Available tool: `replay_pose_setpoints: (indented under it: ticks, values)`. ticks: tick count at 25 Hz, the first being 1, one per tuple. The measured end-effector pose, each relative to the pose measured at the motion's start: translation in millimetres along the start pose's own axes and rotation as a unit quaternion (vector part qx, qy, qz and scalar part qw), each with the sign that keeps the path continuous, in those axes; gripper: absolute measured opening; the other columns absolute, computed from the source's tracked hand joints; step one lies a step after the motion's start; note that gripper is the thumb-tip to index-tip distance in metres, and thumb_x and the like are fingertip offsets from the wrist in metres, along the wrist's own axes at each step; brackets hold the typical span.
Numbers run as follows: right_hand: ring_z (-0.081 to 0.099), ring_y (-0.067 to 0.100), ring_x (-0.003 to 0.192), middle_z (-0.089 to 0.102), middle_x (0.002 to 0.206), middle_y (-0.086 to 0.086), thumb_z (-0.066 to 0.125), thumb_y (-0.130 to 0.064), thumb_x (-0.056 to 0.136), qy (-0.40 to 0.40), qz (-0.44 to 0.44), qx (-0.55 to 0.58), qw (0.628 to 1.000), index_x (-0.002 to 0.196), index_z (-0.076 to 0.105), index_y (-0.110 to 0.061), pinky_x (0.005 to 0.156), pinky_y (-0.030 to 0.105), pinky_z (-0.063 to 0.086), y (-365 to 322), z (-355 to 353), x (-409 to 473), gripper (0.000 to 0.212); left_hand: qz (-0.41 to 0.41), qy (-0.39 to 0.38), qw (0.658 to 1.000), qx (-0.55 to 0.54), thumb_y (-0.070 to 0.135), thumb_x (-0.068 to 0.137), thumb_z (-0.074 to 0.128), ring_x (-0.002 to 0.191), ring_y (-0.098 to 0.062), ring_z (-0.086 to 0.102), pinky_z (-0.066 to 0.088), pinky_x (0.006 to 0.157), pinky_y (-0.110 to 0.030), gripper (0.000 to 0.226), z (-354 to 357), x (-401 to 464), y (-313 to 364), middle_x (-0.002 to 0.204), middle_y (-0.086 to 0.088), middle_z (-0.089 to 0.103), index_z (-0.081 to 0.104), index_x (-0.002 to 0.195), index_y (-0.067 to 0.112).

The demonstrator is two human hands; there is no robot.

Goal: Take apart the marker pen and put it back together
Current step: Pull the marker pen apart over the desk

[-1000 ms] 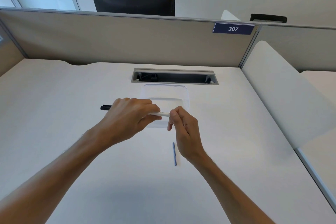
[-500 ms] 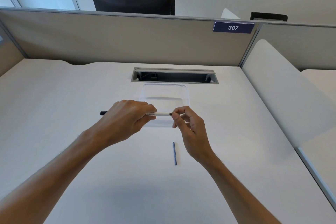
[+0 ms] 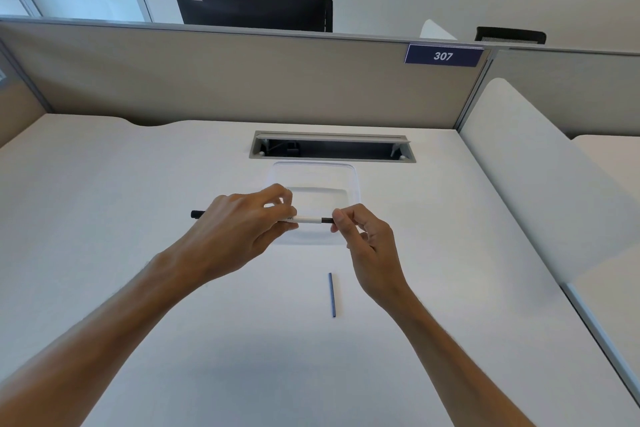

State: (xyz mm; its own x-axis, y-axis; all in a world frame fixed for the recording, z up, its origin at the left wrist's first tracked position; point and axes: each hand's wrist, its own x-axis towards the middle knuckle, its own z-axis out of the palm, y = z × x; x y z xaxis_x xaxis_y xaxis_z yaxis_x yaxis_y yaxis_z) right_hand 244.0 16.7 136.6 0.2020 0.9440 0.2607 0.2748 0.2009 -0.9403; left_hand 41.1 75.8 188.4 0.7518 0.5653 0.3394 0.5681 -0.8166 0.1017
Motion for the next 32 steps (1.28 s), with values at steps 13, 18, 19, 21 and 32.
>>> replay_pose_setpoints:
  ticks: [13,18,19,21,32]
  values:
    - [0.063,0.008,0.104,0.067,0.097,-0.022,0.060,-0.030,0.089,-0.038,-0.001,0.020,0.999,0.096,0.063,-0.028,0.076,0.020,0.046,-0.8,-8.3,-2.3,0.007,-0.001,0.029,0.999,0.014,0.028,0.093,0.054,0.133,-0.025,0.048,0.055,0.067,-0.038,0.021,0.8,-1.9,2.3,0.117,-0.004,0.066,0.069,0.095,0.013]
    - [0.059,0.001,0.082,0.068,0.086,-0.017,0.053,-0.040,0.094,0.004,0.012,0.000,1.000,0.087,0.065,-0.026,0.065,0.011,0.037,-1.8,-6.9,0.3,0.020,0.001,0.026,0.999,0.024,0.028,0.093,0.056,0.132,-0.028,0.048,0.051,0.085,-0.041,0.020,1.6,-0.7,2.5,0.116,-0.005,0.067,0.070,0.095,0.013]
    - [0.057,0.000,0.075,0.067,0.084,-0.015,0.052,-0.041,0.095,0.002,0.010,-0.006,1.000,0.084,0.065,-0.026,0.063,0.011,0.036,-1.3,-6.4,0.6,0.022,0.002,0.024,0.999,0.029,0.028,0.093,0.057,0.132,-0.029,0.048,0.050,0.087,-0.041,0.020,1.8,-0.4,2.3,0.116,-0.006,0.067,0.070,0.095,0.013]
    - [0.055,0.000,0.073,0.064,0.083,-0.015,0.052,-0.038,0.096,-0.010,0.002,-0.013,1.000,0.077,0.064,-0.029,0.063,0.010,0.035,-0.4,-5.3,0.3,0.025,0.002,0.018,0.999,0.038,0.028,0.093,0.057,0.132,-0.031,0.047,0.048,0.090,-0.043,0.020,1.7,-0.2,1.4,0.117,-0.006,0.067,0.070,0.096,0.013]
    - [0.065,0.007,0.101,0.070,0.098,-0.017,0.064,-0.031,0.089,-0.037,0.016,0.017,0.999,0.098,0.067,-0.025,0.075,0.021,0.047,7.6,-11.0,0.4,0.010,-0.019,0.008,0.999,0.047,0.030,0.095,0.049,0.130,-0.030,0.049,0.046,0.091,-0.042,0.025,5.1,-0.1,-1.9,0.115,-0.004,0.067,0.069,0.094,0.015]
